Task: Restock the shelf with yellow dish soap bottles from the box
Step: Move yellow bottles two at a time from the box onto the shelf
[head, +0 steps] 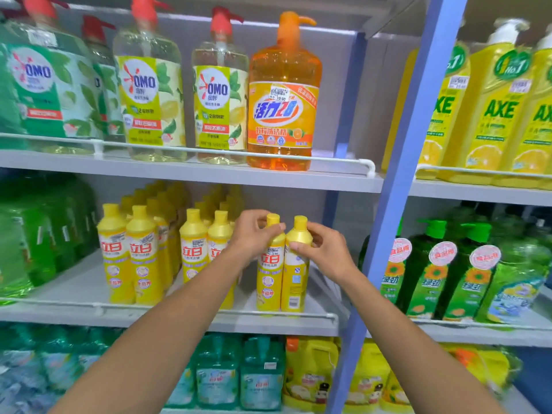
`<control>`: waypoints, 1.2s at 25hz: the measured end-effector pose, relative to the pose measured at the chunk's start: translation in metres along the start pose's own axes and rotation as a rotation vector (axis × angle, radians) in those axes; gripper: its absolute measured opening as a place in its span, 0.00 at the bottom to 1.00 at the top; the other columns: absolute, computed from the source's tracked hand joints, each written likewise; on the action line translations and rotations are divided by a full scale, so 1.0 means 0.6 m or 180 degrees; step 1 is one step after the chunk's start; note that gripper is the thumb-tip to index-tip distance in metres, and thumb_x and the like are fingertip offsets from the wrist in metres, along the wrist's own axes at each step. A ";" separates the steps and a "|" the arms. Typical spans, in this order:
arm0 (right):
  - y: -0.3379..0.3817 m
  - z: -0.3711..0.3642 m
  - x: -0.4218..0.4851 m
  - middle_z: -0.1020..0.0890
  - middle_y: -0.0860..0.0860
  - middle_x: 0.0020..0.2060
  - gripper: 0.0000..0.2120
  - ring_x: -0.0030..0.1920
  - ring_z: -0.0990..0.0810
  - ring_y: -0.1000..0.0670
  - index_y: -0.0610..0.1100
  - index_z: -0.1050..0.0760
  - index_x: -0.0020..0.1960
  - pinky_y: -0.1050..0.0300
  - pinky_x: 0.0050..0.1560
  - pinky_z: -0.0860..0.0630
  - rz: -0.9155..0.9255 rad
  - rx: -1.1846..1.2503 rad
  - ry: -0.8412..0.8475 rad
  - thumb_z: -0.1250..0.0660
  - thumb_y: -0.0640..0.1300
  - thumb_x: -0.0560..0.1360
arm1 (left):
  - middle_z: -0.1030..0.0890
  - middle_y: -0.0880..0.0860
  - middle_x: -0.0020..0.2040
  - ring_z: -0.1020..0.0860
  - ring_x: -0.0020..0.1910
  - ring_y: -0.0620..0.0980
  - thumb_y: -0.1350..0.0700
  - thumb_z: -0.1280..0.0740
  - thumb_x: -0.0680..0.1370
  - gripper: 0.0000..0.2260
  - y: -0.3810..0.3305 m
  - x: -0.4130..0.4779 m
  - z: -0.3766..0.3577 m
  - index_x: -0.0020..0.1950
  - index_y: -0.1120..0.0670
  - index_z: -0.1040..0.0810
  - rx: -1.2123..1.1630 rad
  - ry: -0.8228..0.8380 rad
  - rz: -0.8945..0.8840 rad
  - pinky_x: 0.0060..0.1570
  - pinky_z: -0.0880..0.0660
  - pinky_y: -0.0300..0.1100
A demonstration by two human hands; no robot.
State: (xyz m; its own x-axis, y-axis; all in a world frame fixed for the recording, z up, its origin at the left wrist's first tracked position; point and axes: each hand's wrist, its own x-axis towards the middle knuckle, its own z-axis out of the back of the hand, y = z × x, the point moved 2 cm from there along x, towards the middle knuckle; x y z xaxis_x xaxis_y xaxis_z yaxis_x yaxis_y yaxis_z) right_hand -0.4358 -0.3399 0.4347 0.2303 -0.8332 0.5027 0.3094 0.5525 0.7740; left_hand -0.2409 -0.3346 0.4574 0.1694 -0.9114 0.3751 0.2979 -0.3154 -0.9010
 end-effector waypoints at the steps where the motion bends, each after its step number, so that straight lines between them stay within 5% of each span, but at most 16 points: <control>1: -0.008 -0.002 -0.001 0.14 0.53 0.46 0.21 0.45 0.17 0.57 0.47 0.19 0.61 0.55 0.48 0.20 -0.0049 0.0091 -0.0037 0.20 0.46 0.69 | 0.14 0.54 0.47 0.17 0.49 0.49 0.52 0.22 0.71 0.11 0.008 -0.002 -0.004 0.49 0.56 0.16 0.0007 -0.0015 -0.0019 0.53 0.19 0.52; 5: -0.036 -0.016 -0.015 0.14 0.51 0.53 0.27 0.55 0.15 0.51 0.46 0.22 0.65 0.53 0.54 0.17 -0.0180 0.0588 -0.0188 0.19 0.44 0.69 | 0.14 0.51 0.45 0.16 0.48 0.48 0.47 0.22 0.69 0.14 0.033 -0.013 -0.004 0.48 0.53 0.17 -0.0040 0.0226 -0.0118 0.49 0.18 0.49; 9: -0.073 -0.040 -0.048 0.14 0.51 0.55 0.23 0.57 0.16 0.50 0.44 0.24 0.63 0.58 0.52 0.18 -0.0528 0.0840 0.0032 0.22 0.38 0.71 | 0.14 0.51 0.55 0.17 0.57 0.51 0.56 0.20 0.69 0.22 0.101 -0.069 -0.005 0.61 0.55 0.20 -0.0611 0.0681 0.0337 0.55 0.19 0.44; 12: -0.099 -0.051 -0.075 0.15 0.51 0.58 0.25 0.60 0.17 0.51 0.46 0.26 0.66 0.60 0.52 0.19 -0.0753 0.1110 0.0127 0.24 0.35 0.72 | 0.16 0.47 0.60 0.19 0.60 0.42 0.60 0.20 0.70 0.28 0.152 -0.104 -0.007 0.68 0.52 0.24 -0.0548 0.0854 0.0500 0.55 0.22 0.34; 15: -0.112 -0.062 -0.083 0.16 0.52 0.59 0.29 0.60 0.17 0.52 0.48 0.27 0.67 0.55 0.56 0.18 -0.0798 0.1016 -0.0005 0.21 0.42 0.69 | 0.18 0.40 0.56 0.20 0.52 0.29 0.62 0.21 0.70 0.26 0.162 -0.113 -0.009 0.64 0.47 0.25 -0.0399 0.0813 0.0478 0.48 0.25 0.26; 19: -0.116 -0.078 -0.081 0.15 0.54 0.55 0.34 0.55 0.16 0.54 0.51 0.26 0.63 0.51 0.56 0.17 -0.0892 0.0691 -0.0515 0.16 0.53 0.62 | 0.17 0.43 0.55 0.18 0.53 0.36 0.62 0.20 0.69 0.25 0.170 -0.107 -0.015 0.60 0.43 0.25 -0.0331 0.0756 0.0400 0.47 0.21 0.33; 25: -0.105 -0.108 -0.086 0.18 0.57 0.54 0.28 0.52 0.17 0.58 0.55 0.25 0.61 0.52 0.53 0.17 -0.0858 0.0301 -0.0924 0.20 0.59 0.65 | 0.17 0.44 0.55 0.17 0.51 0.38 0.57 0.19 0.69 0.26 0.165 -0.109 -0.016 0.61 0.41 0.26 -0.0146 0.0610 0.0291 0.49 0.17 0.41; 30: -0.090 -0.095 -0.111 0.17 0.59 0.58 0.23 0.58 0.18 0.58 0.55 0.27 0.66 0.59 0.57 0.20 -0.0724 0.0510 -0.0297 0.24 0.50 0.74 | 0.18 0.42 0.56 0.18 0.52 0.37 0.58 0.20 0.69 0.29 0.170 -0.120 -0.022 0.64 0.44 0.28 -0.0018 0.0456 0.0224 0.52 0.19 0.38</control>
State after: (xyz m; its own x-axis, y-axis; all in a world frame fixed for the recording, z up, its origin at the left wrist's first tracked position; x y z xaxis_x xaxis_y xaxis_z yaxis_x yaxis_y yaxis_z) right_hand -0.4151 -0.3131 0.3374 0.0836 -0.9379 0.3367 0.1921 0.3467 0.9181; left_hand -0.2353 -0.3044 0.3357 0.0537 -0.9595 0.2764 0.2846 -0.2506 -0.9253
